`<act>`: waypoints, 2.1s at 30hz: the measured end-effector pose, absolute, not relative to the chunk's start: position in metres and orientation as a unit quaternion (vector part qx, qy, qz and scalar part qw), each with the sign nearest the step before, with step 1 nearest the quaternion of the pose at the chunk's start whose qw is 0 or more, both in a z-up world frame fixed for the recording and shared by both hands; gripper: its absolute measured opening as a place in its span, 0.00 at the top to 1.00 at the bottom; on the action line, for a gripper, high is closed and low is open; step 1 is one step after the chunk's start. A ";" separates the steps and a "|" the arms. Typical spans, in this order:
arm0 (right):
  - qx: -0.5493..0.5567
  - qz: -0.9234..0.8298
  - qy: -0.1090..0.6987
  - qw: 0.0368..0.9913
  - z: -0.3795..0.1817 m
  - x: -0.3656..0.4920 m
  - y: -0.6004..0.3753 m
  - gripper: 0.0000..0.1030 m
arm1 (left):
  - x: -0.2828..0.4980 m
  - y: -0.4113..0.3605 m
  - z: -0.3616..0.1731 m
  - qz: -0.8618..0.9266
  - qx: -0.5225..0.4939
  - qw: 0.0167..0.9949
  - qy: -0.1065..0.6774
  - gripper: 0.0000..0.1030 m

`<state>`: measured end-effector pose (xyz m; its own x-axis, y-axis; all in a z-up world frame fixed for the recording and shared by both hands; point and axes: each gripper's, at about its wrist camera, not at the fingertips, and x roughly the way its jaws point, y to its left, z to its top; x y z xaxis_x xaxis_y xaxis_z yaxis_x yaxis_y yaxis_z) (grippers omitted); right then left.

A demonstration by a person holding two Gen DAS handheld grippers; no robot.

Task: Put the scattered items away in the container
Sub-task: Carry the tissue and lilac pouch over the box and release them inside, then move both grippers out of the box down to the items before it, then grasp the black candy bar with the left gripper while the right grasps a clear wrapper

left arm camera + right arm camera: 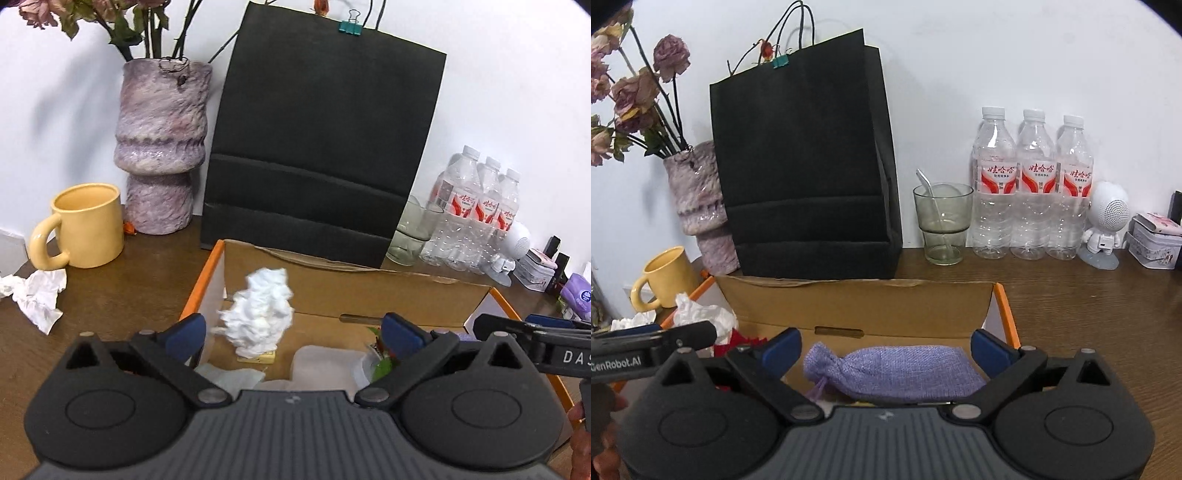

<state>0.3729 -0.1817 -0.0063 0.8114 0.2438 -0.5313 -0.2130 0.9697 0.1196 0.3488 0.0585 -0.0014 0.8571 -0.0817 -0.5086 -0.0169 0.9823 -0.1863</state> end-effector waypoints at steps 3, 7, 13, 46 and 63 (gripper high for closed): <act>0.028 0.123 0.282 0.951 -0.005 0.371 -0.182 0.04 | 0.348 0.059 -0.001 -0.017 -0.094 0.959 0.267 0.00; 0.025 0.125 0.281 0.951 -0.004 0.369 -0.180 0.04 | 0.347 0.057 -0.001 -0.015 -0.089 0.959 0.267 0.00; 0.018 0.128 0.284 0.950 -0.001 0.363 -0.179 0.04 | 0.336 0.054 -0.001 -0.011 -0.075 0.961 0.264 0.00; -0.034 0.088 0.343 0.935 -0.053 0.225 -0.231 0.07 | 0.210 0.044 -0.035 -0.026 -0.007 0.948 0.316 0.00; -0.015 0.077 0.358 0.930 -0.072 0.250 -0.233 0.20 | 0.231 0.030 -0.058 -0.039 0.022 0.942 0.334 0.23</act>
